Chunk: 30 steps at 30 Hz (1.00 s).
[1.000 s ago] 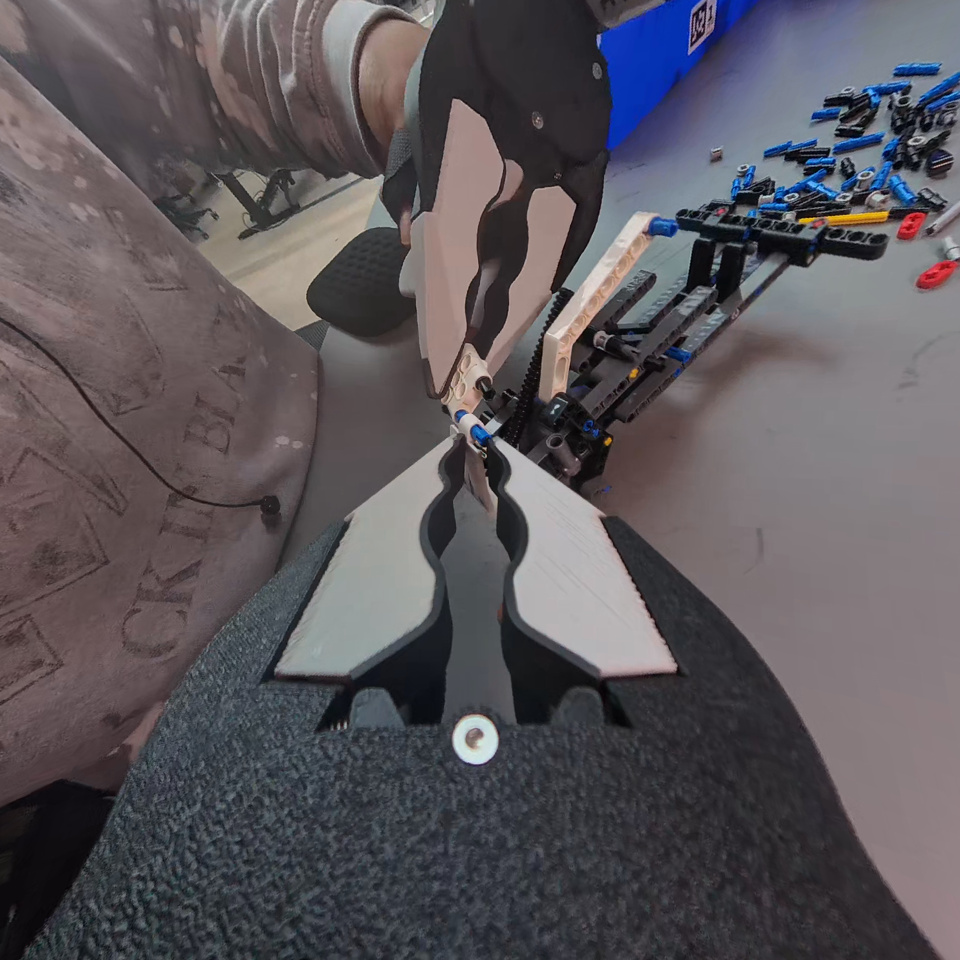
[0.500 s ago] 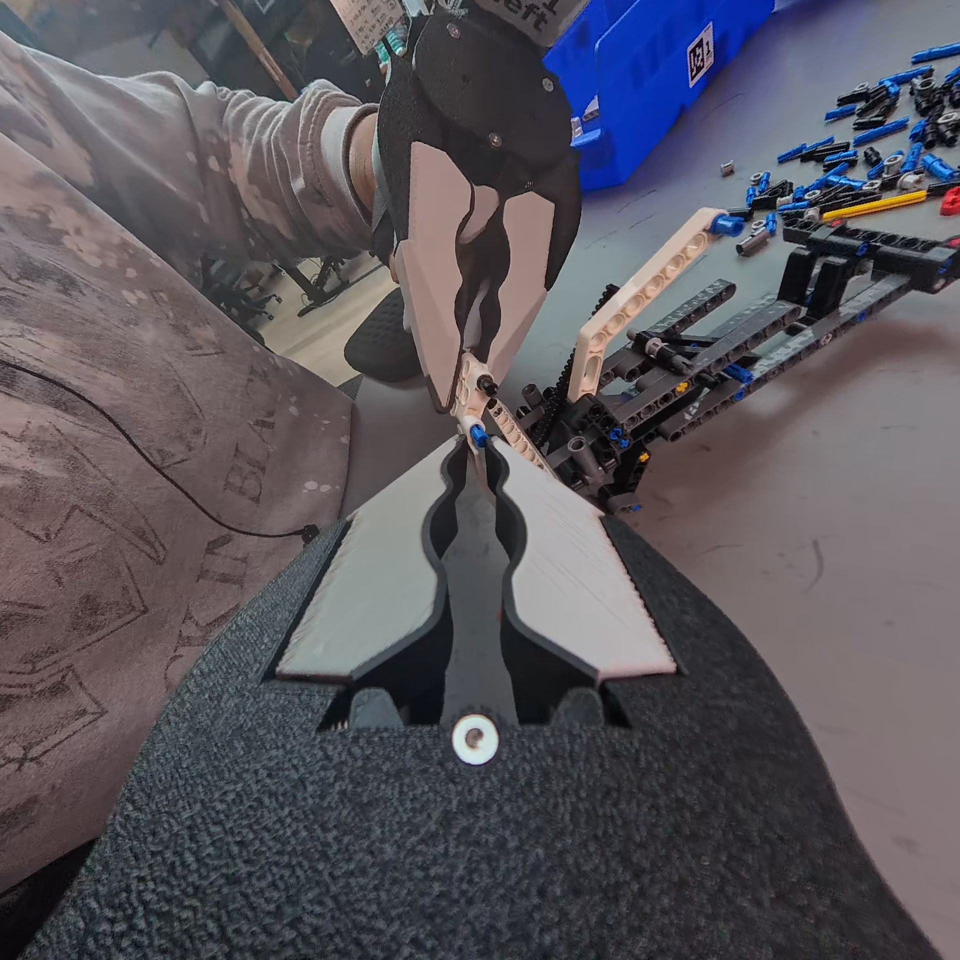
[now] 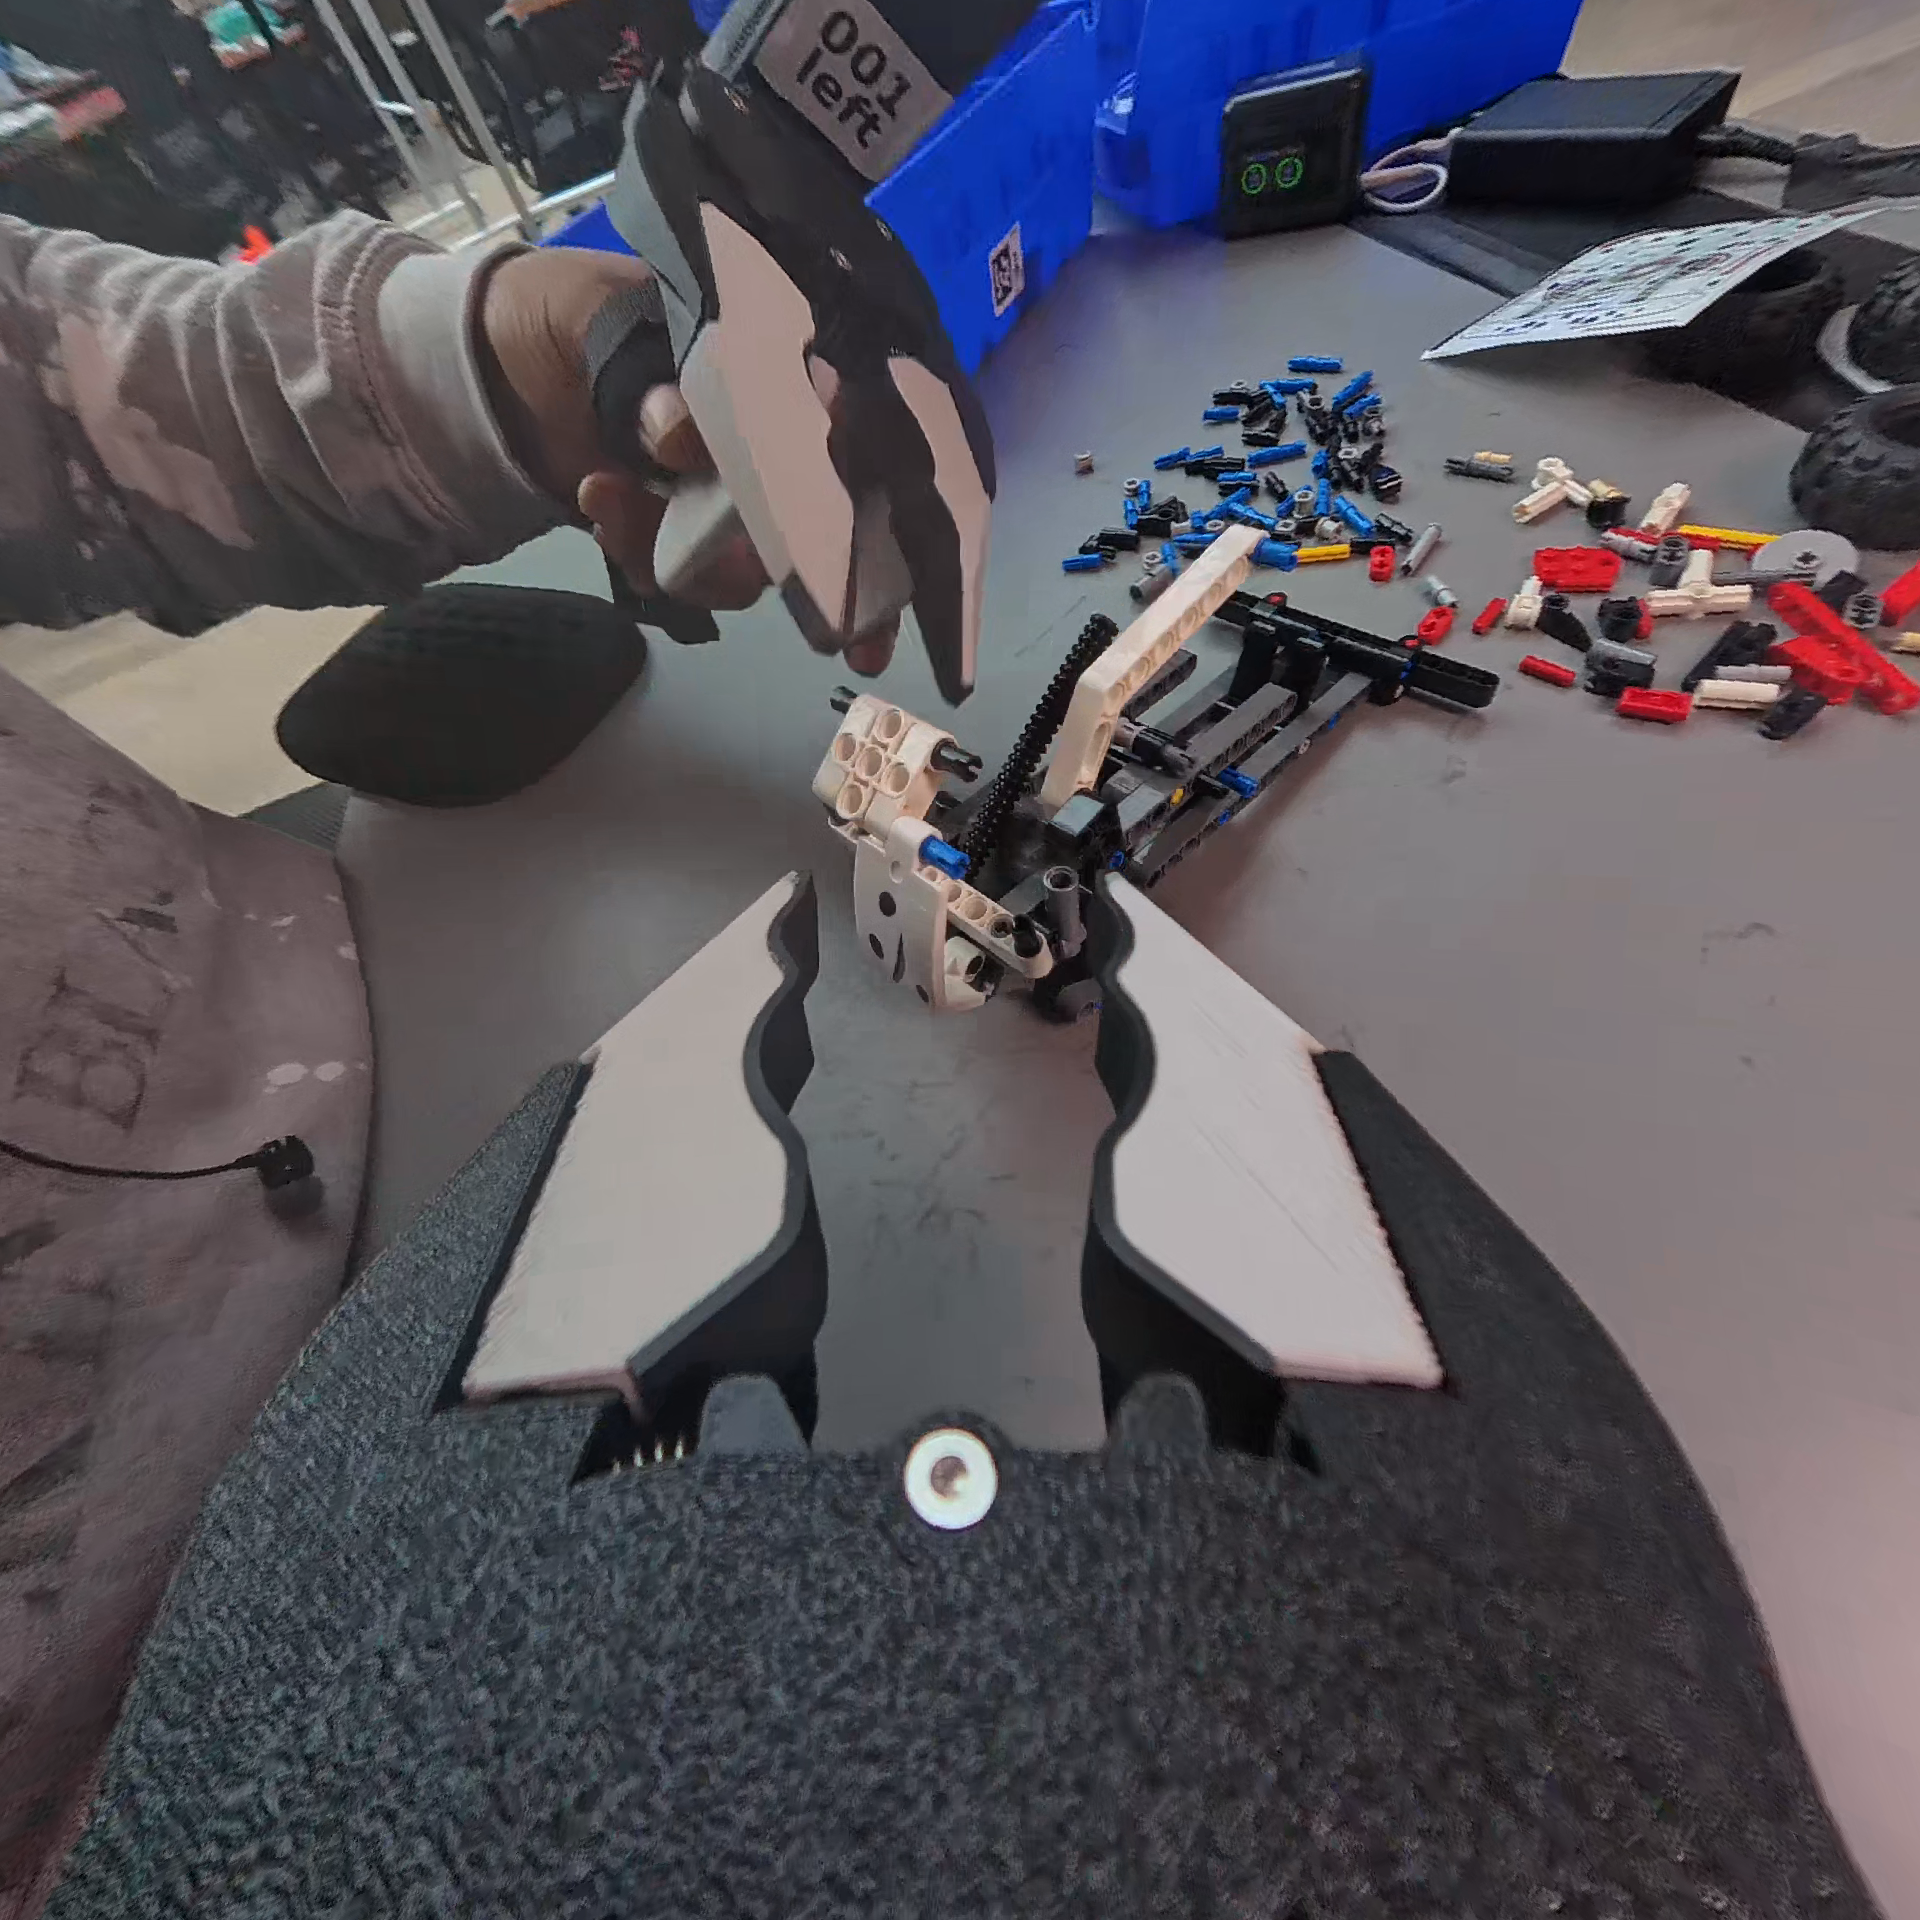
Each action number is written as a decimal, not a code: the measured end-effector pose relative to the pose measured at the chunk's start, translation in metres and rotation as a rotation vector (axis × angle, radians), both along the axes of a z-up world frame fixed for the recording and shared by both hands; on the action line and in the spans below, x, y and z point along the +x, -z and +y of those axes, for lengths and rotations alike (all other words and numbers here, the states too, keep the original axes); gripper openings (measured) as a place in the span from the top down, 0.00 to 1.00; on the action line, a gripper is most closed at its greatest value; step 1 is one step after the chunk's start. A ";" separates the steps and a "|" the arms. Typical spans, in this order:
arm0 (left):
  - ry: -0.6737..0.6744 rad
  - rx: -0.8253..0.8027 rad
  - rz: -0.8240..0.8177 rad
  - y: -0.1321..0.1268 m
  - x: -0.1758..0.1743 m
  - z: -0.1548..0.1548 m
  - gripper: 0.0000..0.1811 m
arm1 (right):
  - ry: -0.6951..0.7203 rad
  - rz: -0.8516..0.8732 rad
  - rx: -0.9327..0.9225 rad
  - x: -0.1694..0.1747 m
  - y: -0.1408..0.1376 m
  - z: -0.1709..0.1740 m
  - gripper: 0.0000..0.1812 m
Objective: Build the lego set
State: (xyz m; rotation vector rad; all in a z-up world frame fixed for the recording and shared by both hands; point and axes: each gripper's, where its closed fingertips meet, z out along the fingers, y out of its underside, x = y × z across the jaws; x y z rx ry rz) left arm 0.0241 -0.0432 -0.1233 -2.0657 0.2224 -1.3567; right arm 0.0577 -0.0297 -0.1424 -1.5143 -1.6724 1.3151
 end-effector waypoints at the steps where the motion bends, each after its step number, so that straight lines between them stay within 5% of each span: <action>1: -0.025 0.073 0.057 -0.001 -0.013 0.004 0.85 | 0.052 -0.003 0.037 -0.001 0.002 -0.001 0.72; 6: -0.097 0.245 0.388 0.032 -0.071 0.021 0.79 | 0.334 -0.043 0.209 0.004 0.017 -0.005 0.75; 12: 0.051 0.374 0.518 0.057 -0.051 0.025 0.70 | 0.579 -0.022 0.259 0.002 0.018 -0.006 0.77; 14: 0.094 0.399 0.520 0.054 -0.042 0.019 0.74 | 0.583 -0.003 0.321 0.000 0.013 -0.003 0.86; 16: 0.112 0.397 0.531 0.054 -0.036 0.012 0.75 | 0.517 -0.013 0.358 0.001 0.014 0.001 0.86; 20: 0.145 0.446 0.563 0.041 -0.028 -0.011 0.76 | 0.146 -0.038 0.450 0.032 0.015 0.008 0.86; 24: 0.168 0.490 0.594 0.031 -0.018 -0.022 0.75 | -0.200 -0.142 0.274 0.073 0.016 0.008 0.86; 30: 0.283 0.413 0.453 0.036 0.025 -0.036 0.73 | -0.294 -0.182 0.311 0.054 0.016 0.001 0.85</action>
